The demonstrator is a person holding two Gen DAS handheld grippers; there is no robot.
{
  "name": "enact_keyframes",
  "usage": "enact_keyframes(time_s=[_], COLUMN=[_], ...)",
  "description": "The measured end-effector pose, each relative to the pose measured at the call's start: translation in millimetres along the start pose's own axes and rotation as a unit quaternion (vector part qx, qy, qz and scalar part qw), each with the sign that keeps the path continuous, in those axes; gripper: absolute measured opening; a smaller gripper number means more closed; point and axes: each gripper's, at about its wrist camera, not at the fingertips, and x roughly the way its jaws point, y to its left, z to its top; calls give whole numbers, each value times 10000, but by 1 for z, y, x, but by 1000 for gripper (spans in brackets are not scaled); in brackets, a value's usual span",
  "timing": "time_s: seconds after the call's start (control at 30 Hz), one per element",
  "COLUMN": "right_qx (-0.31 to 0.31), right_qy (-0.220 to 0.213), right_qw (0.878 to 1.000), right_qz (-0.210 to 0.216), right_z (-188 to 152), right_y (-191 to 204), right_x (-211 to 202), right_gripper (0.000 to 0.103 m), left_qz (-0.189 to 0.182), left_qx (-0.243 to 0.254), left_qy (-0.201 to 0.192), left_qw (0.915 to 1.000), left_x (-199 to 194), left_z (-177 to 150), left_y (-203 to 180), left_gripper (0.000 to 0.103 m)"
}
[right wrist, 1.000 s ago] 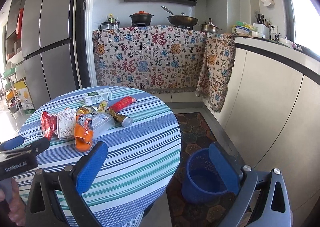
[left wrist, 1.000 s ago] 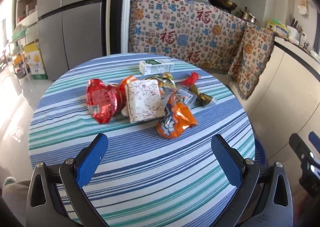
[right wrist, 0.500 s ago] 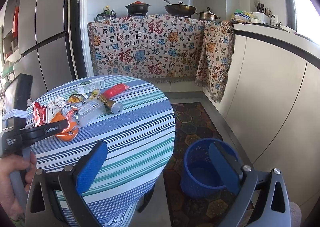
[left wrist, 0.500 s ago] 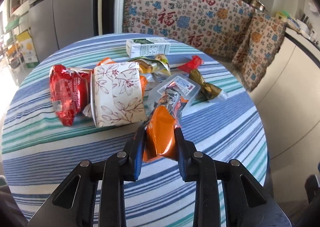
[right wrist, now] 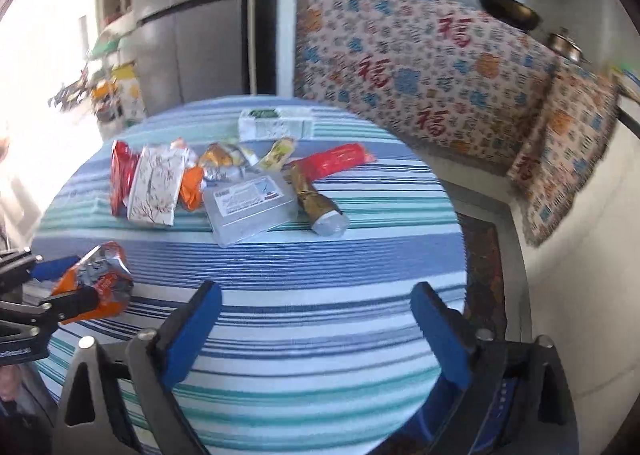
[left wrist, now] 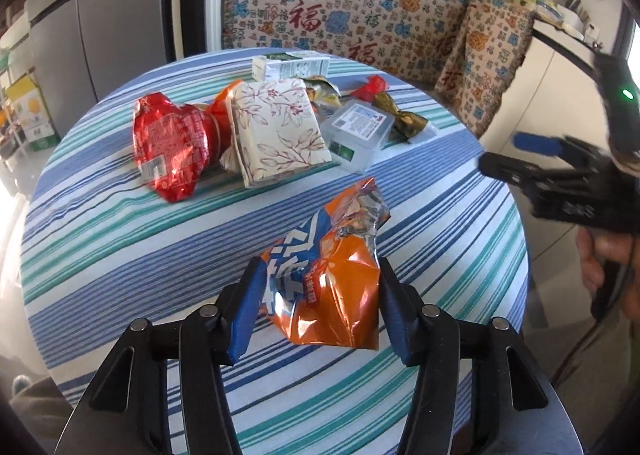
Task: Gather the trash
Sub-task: 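Grasp the orange chip bag with the left tool while the right tool grasps the gold zongzi wrapper, then lift the orange chip bag with the left tool while the right tool lifts the gold wrapper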
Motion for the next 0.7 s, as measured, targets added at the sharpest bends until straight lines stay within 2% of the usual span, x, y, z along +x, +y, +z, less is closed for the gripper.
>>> enact_keyframes(time_s=[0.03,0.1,0.17,0.27,0.37,0.5,0.57,0.7], right_qx=[-230,-606,-852,-746,-34,1211,1458,1516], right_qy=[140,384,496,689,637,786,852,785], right_qw=[9996,9974,9949,9948,9974,9841,9785,9778], right_qz=[-1,-52,-224,-57,341,1031,1181,1213], right_z=[10,26,39,49,47,14,-8,-40], right_y=[8,20,28,22,5,-10,-5,13], right_x=[18,49,72,94,79,42,23,1], right_gripper=[71,67,53,27,24,23,24,27], left_qz=[-28,-37,-101,-182,-212,-172,-167,-214], left_qx=[50,151,167,130,71,-133,-120,132], left_qy=[48,86,89,111,137,127,108,122], left_qw=[10000,9998,9998,9997,9997,9997,9997,9996], left_x=[2,4,4,5,5,3,1,4], left_z=[0,-1,0,2,4,5,5,0], left_y=[0,0,1,5,10,18,18,13], left_gripper=[57,57,57,57,56,54,56,70])
